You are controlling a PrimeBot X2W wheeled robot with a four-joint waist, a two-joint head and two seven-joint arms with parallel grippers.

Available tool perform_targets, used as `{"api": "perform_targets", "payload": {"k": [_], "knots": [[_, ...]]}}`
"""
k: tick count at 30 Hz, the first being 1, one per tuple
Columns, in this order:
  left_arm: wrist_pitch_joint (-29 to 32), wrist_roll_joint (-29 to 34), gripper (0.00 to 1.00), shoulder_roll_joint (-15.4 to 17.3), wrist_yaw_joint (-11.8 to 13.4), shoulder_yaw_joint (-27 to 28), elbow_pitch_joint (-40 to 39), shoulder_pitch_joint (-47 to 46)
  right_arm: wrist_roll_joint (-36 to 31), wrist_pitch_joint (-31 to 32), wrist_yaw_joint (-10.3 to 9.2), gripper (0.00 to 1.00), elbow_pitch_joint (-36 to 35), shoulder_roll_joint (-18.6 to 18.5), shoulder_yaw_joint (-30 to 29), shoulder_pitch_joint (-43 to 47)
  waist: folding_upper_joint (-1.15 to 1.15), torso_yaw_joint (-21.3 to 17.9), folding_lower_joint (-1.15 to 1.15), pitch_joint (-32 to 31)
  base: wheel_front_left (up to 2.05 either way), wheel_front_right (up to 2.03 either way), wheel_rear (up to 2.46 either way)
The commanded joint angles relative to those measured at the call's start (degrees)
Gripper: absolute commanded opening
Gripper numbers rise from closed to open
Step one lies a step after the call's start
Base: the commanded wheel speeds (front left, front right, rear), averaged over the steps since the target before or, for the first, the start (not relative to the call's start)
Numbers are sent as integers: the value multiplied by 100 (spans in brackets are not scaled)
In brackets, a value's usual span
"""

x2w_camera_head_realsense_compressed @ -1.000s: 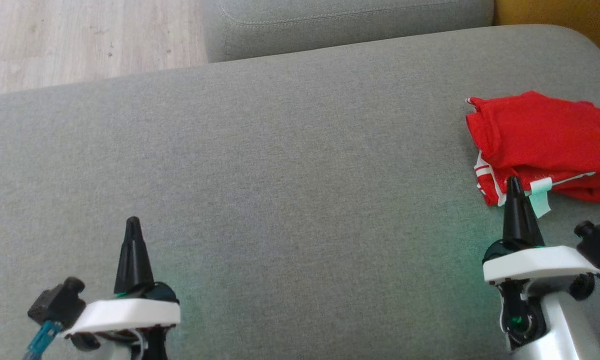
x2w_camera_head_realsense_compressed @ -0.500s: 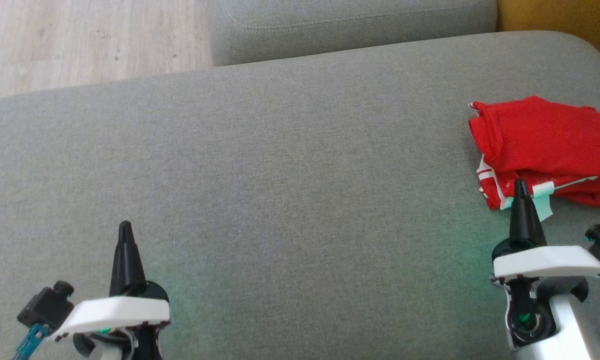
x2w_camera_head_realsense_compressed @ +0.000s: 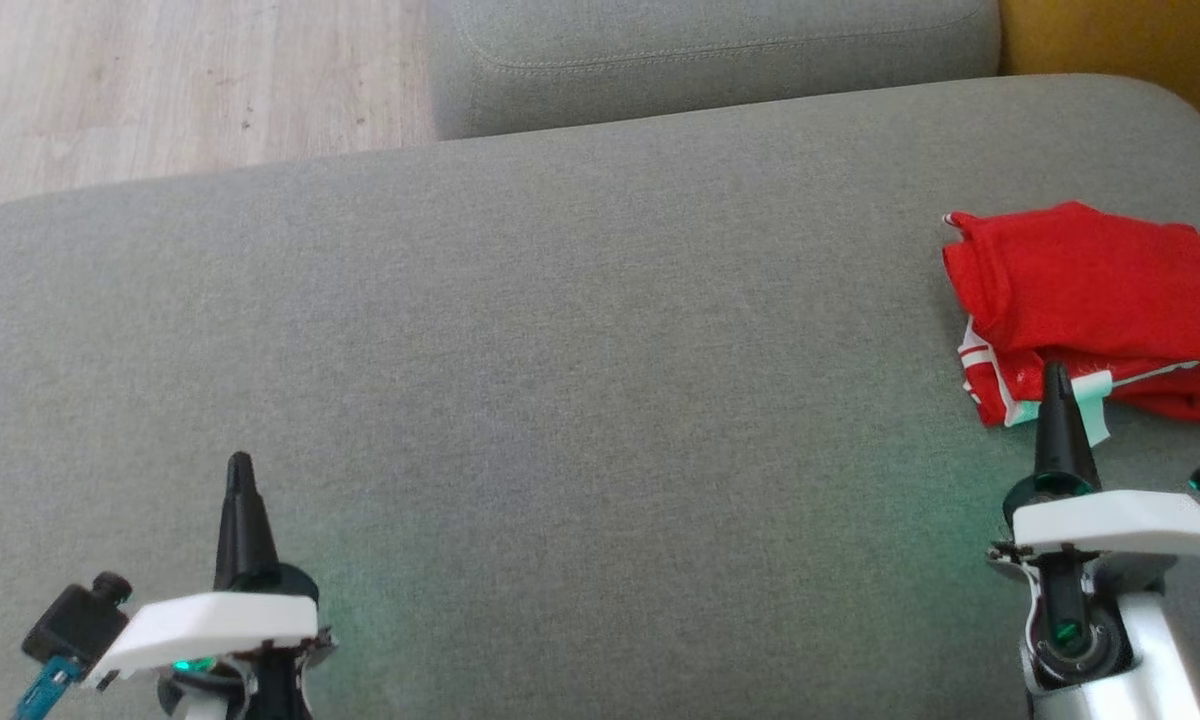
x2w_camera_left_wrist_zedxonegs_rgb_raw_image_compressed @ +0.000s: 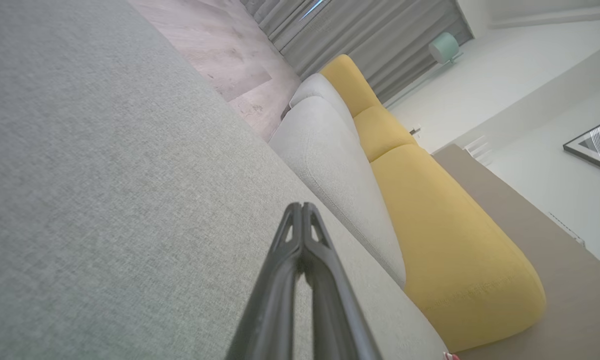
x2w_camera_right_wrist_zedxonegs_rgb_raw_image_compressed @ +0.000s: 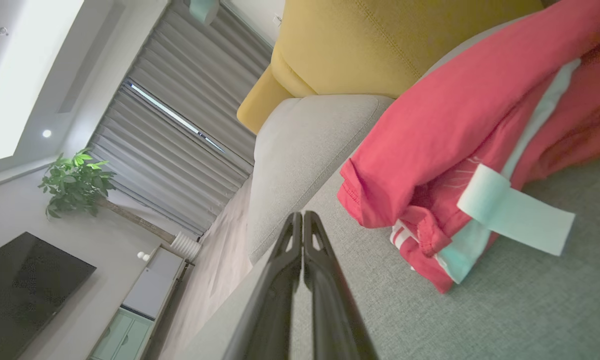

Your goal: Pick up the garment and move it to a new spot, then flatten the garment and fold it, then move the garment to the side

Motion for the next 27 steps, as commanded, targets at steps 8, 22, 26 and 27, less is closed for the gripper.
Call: {"api": "perform_targets", "payload": {"k": [8, 22, 26, 27], "knots": [[153, -529, 0, 102, 4, 236, -138, -266, 608, 171, -3, 0, -242, -119, 7, -59, 0, 35, 0, -44, 0, 0, 0], [386, -1327, 0, 111, 5, 363, -101, -283, 1511, 401, -4, 0, -278, -125, -62, -7, 0, 94, 0, -120, 0, 0, 0], [454, -1554, 0, 113, 5, 401, -90, -287, 1768, 467, -4, 0, -289, -126, -83, 7, 0, 111, 0, -142, 0, 0, 0], [471, -1611, 0, 113, 5, 410, -87, -289, 1833, 484, -4, 0, -291, -126, -89, 11, 0, 115, 0, -148, 0, 0, 0]]}}
